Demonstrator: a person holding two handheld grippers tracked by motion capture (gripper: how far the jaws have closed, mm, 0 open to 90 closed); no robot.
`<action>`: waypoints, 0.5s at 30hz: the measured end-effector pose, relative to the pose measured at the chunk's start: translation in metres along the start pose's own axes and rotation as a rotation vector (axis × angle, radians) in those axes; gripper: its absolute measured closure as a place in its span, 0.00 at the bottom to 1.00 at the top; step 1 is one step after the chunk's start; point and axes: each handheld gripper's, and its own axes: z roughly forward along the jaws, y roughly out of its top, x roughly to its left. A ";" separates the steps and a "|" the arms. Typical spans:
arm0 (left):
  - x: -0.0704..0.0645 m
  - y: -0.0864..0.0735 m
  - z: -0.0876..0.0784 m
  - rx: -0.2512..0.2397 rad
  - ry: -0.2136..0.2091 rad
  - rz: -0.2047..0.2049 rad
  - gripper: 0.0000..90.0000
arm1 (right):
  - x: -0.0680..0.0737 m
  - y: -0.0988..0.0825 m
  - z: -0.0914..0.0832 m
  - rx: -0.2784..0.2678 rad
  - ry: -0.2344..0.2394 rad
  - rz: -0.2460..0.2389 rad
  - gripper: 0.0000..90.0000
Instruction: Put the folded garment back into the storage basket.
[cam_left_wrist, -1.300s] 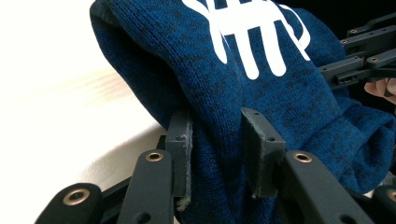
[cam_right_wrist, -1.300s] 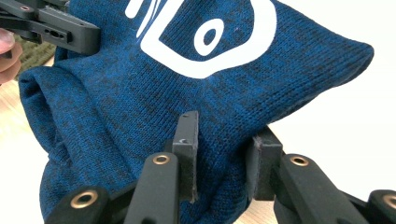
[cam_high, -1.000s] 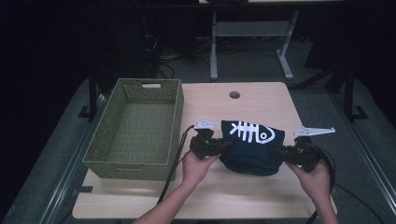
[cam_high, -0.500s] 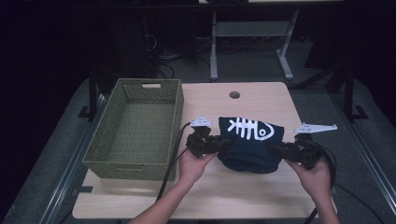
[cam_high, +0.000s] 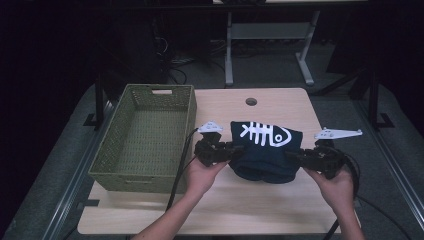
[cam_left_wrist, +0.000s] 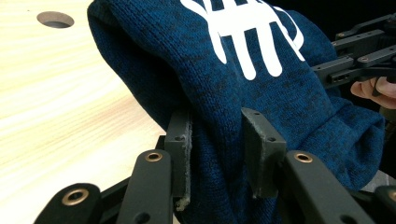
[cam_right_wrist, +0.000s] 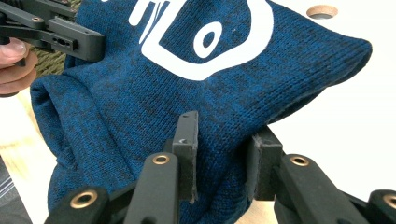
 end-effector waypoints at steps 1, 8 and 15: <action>0.000 0.000 -0.001 -0.003 -0.001 -0.003 0.73 | 0.001 0.001 0.000 -0.003 -0.001 -0.003 0.77; 0.000 0.006 -0.009 -0.018 -0.009 -0.003 0.73 | 0.004 0.006 -0.002 -0.015 0.015 -0.002 0.77; 0.001 0.010 -0.019 -0.030 -0.014 0.000 0.73 | 0.009 0.014 -0.005 -0.034 0.034 -0.008 0.77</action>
